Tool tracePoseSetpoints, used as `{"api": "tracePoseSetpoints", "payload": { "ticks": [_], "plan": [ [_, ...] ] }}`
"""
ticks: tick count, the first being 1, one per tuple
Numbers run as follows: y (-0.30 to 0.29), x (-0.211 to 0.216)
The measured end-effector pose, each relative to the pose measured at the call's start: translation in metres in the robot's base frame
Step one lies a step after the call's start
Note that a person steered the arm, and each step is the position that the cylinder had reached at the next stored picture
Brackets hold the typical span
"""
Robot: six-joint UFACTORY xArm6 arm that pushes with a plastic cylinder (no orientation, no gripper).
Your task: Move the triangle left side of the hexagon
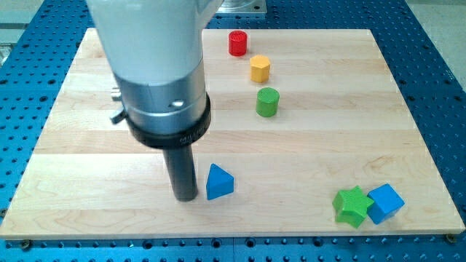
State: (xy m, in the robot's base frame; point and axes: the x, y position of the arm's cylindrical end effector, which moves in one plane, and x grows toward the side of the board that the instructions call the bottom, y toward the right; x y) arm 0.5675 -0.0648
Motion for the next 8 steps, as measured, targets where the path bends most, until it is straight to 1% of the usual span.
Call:
{"api": "tracePoseSetpoints", "payload": {
  "ticks": [1,2,3,4,5,6,7,8],
  "plan": [
    [0.014,0.042],
    [0.048,0.025],
    [0.032,-0.024],
    [0.039,-0.017],
    [0.052,-0.019],
    [0.051,-0.071],
    [0.055,-0.106],
    [0.045,-0.074]
  ]
}}
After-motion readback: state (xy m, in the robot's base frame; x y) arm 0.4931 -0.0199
